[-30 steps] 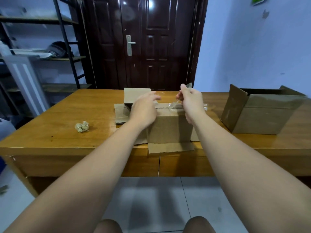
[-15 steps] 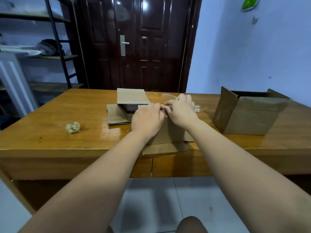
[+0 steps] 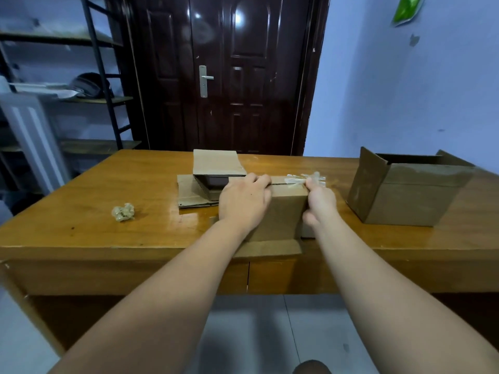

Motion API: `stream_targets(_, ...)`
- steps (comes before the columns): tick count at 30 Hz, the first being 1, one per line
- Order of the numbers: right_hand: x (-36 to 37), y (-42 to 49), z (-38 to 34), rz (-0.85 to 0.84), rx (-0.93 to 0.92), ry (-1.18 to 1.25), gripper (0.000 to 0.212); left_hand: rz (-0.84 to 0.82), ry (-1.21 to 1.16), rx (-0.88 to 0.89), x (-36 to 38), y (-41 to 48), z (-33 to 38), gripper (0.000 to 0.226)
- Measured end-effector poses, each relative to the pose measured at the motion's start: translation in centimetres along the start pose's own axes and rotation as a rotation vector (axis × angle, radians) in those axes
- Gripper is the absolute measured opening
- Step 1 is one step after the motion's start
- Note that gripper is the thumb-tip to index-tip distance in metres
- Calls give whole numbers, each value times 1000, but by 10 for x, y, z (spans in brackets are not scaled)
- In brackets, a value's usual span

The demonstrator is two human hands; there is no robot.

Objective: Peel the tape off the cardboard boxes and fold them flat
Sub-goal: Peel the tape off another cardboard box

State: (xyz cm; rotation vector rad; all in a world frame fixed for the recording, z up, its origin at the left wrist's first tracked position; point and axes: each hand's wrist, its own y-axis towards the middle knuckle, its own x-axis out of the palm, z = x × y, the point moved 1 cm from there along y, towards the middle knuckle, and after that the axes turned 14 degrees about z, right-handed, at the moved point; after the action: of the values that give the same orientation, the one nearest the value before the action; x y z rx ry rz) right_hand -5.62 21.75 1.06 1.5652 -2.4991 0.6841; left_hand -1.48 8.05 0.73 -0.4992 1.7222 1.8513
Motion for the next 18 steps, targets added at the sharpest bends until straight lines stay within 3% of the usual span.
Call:
stream_targets(11,-13,8,9,64,109,212,32,-32,-20,5,3,3,1,33)
stream_targets(13,-13,8,10,16,56,98,39,-31,-25,7,4,2,0,33)
stream_targets(16,-15,7,5,-155,-143,-364,58,-33,-32,-3,4,1,-2,33)
stream_targets(18,-20,7,-2,-226,-181,-442,46,-30,-32,-2,3,2,0,33)
